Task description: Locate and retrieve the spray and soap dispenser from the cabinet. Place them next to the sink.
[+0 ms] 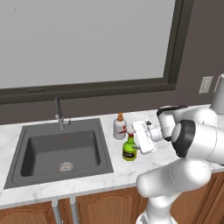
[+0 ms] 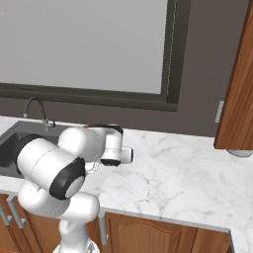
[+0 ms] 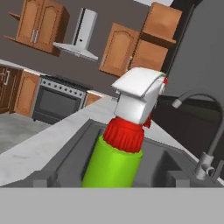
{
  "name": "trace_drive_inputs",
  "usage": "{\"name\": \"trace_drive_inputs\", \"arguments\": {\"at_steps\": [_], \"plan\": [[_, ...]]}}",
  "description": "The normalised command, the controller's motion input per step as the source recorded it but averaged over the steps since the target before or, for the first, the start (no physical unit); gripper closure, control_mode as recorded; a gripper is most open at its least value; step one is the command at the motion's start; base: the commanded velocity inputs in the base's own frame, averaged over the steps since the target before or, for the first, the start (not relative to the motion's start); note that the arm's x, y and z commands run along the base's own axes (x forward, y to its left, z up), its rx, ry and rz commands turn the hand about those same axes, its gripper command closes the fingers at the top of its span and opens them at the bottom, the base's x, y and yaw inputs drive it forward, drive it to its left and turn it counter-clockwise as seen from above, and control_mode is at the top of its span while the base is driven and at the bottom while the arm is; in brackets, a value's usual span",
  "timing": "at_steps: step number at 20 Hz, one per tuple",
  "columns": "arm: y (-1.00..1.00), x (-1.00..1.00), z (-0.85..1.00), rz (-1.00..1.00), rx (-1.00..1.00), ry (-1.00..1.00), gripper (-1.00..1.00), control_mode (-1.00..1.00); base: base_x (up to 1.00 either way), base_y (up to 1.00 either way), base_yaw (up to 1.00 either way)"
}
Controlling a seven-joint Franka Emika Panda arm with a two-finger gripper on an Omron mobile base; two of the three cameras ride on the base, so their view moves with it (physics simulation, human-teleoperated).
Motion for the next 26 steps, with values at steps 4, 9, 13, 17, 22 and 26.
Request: {"name": "trace_drive_inputs", "arguments": {"at_steps": [4, 9, 13, 17, 22, 26], "plan": [[-0.35, 0.00, 0.00, 0.00, 0.00, 0.04, -1.00, -1.00, 0.00, 0.00, 0.00], [-0.24, 0.00, 0.09, -0.01, -0.04, 0.09, -1.00, -1.00, 0.00, 0.00, 0.00], [-0.05, 0.00, 0.33, -0.01, -0.18, 0.12, -1.00, -1.00, 0.00, 0.00, 0.00], [-0.02, -0.12, 0.47, -0.01, -0.26, 0.16, -1.00, -1.00, 0.00, 0.00, 0.00], [0.00, -0.26, 0.43, 0.01, -0.32, 0.14, -1.00, -1.00, 0.00, 0.00, 0.00], [0.00, -0.31, 0.43, 0.04, -0.35, 0.07, -1.00, -1.00, 0.00, 0.00, 0.00]]}}
